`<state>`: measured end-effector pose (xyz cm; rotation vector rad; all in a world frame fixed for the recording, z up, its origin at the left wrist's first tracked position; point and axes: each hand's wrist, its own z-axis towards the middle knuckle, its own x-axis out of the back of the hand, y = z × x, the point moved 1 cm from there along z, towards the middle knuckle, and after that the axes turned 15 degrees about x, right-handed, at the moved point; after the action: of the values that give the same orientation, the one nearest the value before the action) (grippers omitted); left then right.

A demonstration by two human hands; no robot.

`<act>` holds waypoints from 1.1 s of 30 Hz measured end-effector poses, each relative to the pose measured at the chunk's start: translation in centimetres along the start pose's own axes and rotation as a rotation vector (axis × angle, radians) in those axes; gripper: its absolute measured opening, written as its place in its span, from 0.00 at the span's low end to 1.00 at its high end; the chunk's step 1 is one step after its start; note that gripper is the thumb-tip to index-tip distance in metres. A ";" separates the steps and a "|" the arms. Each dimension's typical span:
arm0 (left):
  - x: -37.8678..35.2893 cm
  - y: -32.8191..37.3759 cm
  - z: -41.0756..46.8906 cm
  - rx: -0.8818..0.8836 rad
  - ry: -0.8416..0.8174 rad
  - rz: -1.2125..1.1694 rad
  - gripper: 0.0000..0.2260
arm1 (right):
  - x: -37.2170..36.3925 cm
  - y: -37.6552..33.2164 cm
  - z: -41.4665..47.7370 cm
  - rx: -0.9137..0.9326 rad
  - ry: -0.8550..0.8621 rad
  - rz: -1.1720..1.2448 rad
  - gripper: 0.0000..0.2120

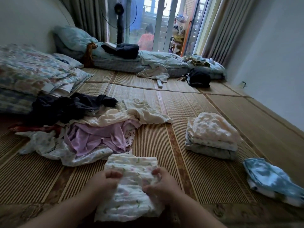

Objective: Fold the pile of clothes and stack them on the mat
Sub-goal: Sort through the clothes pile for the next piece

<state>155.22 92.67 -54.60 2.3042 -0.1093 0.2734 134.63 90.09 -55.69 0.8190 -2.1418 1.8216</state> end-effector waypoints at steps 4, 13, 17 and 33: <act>-0.9 2.2 0.3 0.025 -0.113 0.129 0.37 | 2.4 0.4 0.2 -0.054 -0.109 0.163 0.28; -11.7 15.9 -0.4 -0.221 -0.547 -0.002 0.32 | 19.5 -0.1 -0.4 0.280 0.204 0.211 0.28; -18.2 23.1 1.2 -0.332 -0.563 0.013 0.35 | 27.6 0.1 2.0 0.356 0.412 0.081 0.34; -31.1 26.9 16.0 -0.319 -0.160 0.828 0.38 | 33.4 11.6 16.0 -0.093 0.141 -0.303 0.37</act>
<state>123.17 62.39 -53.12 1.8502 -1.1123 0.4430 103.97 66.53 -52.17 0.9071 -1.8825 1.5664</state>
